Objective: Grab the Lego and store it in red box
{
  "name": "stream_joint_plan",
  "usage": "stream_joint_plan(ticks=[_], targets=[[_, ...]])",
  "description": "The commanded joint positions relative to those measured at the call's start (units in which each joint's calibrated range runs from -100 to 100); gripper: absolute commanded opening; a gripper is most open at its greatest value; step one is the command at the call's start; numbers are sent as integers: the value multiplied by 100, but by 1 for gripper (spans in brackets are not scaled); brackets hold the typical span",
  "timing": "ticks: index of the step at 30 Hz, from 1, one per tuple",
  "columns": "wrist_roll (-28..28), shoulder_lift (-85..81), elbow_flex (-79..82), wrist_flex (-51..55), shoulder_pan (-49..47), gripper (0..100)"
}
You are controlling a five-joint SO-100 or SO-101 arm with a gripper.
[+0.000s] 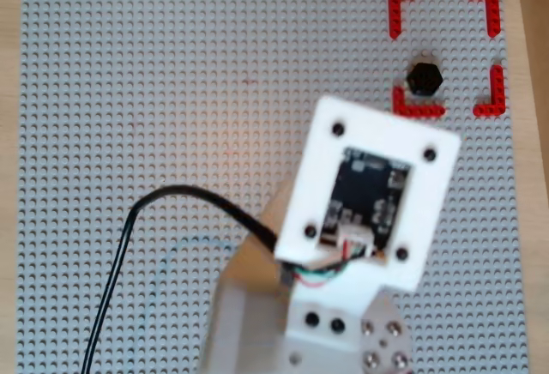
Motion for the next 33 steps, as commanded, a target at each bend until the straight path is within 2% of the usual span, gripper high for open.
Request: stream_joint_plan(ticks=[1,9,14,20,33], targets=[[120,-1147,16,130,-75,1],[219,-2037,-612,884,-68,1],[183,-2062,-1530,1709,-98,1],[203,-2071,-2121,1700,-53,1],[183,-2071,-1721,1700,-98,1]])
